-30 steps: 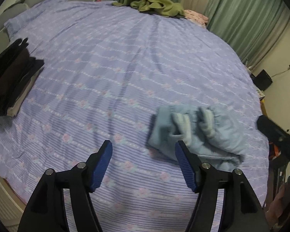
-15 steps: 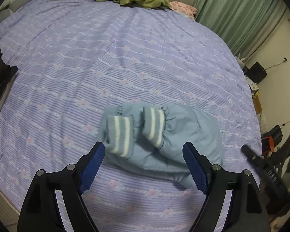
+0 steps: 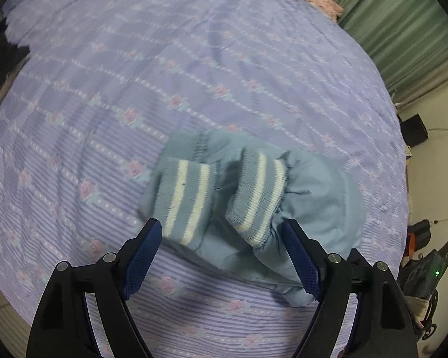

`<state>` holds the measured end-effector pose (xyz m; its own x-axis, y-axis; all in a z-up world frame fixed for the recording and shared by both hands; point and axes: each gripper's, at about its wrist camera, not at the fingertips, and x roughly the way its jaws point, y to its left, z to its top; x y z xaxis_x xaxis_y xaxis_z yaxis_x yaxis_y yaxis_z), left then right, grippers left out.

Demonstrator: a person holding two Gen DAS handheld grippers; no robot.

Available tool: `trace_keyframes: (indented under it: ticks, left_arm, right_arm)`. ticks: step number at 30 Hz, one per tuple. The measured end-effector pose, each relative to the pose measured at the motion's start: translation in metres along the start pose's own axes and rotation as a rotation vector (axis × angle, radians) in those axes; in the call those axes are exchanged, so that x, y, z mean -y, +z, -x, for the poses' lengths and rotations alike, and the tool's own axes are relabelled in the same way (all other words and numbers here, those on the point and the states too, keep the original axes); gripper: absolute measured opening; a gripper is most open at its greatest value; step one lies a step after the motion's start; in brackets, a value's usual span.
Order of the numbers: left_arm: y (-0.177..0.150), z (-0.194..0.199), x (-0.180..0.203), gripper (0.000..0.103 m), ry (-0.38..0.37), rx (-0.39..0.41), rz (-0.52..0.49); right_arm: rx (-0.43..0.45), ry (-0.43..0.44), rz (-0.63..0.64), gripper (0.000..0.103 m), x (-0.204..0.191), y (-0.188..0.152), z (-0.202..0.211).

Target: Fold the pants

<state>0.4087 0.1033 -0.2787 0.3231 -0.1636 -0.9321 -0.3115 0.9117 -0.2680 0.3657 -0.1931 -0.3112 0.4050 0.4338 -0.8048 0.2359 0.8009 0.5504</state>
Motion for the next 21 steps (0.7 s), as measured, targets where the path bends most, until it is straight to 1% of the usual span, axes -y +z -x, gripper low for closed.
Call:
trace_keyframes:
  ticks: [1, 4, 6, 9, 10, 13, 16, 18, 21]
  left_arm:
    - [-0.001, -0.002, -0.005, 0.083, 0.000, -0.007, 0.008]
    - [-0.004, -0.009, -0.023, 0.087, -0.015, -0.031, 0.037]
    - [-0.005, -0.014, -0.031, 0.088, -0.033, -0.046, 0.054]
    - [-0.009, -0.023, -0.042, 0.089, -0.098, -0.071, 0.076]
    - [-0.011, -0.027, -0.044, 0.092, -0.125, -0.071, 0.077]
    - [-0.012, -0.038, -0.052, 0.099, -0.154, -0.063, 0.076]
    - [-0.011, -0.049, -0.054, 0.103, -0.168, -0.060, 0.069]
    - [-0.009, -0.055, -0.055, 0.103, -0.170, -0.064, 0.060]
    - [-0.003, -0.066, -0.055, 0.103, -0.194, -0.083, 0.055]
  right_arm:
    - [-0.013, 0.001, 0.019, 0.080, -0.005, -0.002, -0.004]
    - [-0.019, -0.036, 0.084, 0.080, -0.018, -0.009, -0.010]
    - [-0.027, -0.050, 0.109, 0.080, -0.024, -0.013, -0.012]
    - [-0.028, -0.086, 0.162, 0.080, -0.032, -0.017, -0.014]
    - [-0.028, -0.092, 0.172, 0.080, -0.032, -0.018, -0.014]
    - [-0.029, -0.085, 0.172, 0.082, -0.025, -0.016, -0.015]
    - [-0.034, -0.070, 0.159, 0.086, -0.018, -0.015, -0.018]
    - [-0.040, -0.062, 0.147, 0.088, -0.015, -0.015, -0.022]
    - [-0.046, -0.046, 0.137, 0.088, -0.013, -0.013, -0.030]
